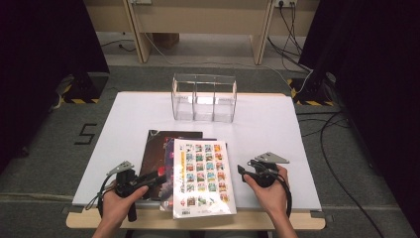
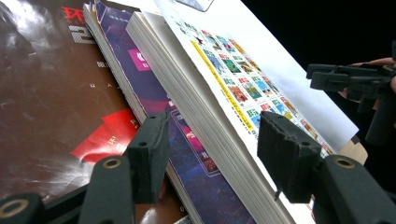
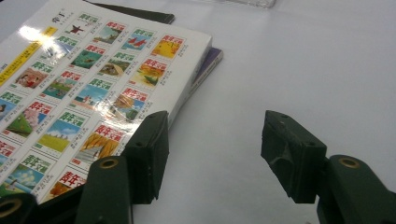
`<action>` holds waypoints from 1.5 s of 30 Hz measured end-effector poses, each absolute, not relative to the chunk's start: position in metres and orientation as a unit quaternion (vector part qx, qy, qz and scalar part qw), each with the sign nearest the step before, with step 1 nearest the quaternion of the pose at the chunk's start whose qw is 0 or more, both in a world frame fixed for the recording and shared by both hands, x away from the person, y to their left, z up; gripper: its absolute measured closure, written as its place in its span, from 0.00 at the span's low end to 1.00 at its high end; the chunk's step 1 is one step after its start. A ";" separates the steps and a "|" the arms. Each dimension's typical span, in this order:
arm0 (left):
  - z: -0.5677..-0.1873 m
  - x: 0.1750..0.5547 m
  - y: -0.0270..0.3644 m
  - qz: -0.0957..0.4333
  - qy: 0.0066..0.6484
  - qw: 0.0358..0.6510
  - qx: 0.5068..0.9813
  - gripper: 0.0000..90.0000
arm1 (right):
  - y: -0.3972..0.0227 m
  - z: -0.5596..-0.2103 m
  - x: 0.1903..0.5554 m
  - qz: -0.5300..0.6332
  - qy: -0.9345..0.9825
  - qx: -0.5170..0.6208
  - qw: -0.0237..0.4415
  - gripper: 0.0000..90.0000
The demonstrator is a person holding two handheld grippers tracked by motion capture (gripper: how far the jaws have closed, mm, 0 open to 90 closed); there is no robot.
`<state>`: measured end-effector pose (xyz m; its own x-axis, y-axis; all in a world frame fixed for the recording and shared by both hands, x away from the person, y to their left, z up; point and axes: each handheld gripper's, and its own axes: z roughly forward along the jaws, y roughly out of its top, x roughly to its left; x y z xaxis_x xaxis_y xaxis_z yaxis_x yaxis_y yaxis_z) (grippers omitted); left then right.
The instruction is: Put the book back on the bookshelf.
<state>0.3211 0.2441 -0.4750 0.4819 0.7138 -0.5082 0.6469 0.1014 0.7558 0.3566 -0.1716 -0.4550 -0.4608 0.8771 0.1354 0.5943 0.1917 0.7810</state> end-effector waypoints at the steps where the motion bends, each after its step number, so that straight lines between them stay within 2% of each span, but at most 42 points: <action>1: -0.475 0.322 0.244 0.032 0.508 0.541 0.670 0.48 | -0.171 -0.454 0.357 0.407 0.752 0.489 0.174 0.46; 8: -0.473 0.323 0.239 0.026 0.516 0.527 0.675 0.48 | -0.172 -0.451 0.356 0.414 0.745 0.497 0.163 0.47; 13: -0.472 0.323 0.233 0.018 0.514 0.519 0.682 0.49 | -0.168 -0.452 0.355 0.406 0.753 0.504 0.119 0.54; 16: -0.470 0.326 0.230 0.009 0.521 0.513 0.683 0.48 | -0.163 -0.452 0.355 0.402 0.757 0.504 0.109 0.56; 23: -0.465 0.337 0.218 0.002 0.527 0.495 0.690 0.47 | -0.157 -0.448 0.360 0.407 0.759 0.500 0.087 0.57; 27: -0.464 0.343 0.212 0.003 0.526 0.488 0.696 0.46 | -0.153 -0.445 0.362 0.412 0.762 0.496 0.059 0.59; 35: -0.465 0.351 0.204 0.008 0.530 0.460 0.712 0.45 | -0.146 -0.448 0.364 0.397 0.778 0.479 0.086 0.58; 45: -0.471 0.357 0.197 0.000 0.544 0.443 0.712 0.45 | -0.141 -0.453 0.369 0.389 0.771 0.502 0.051 0.61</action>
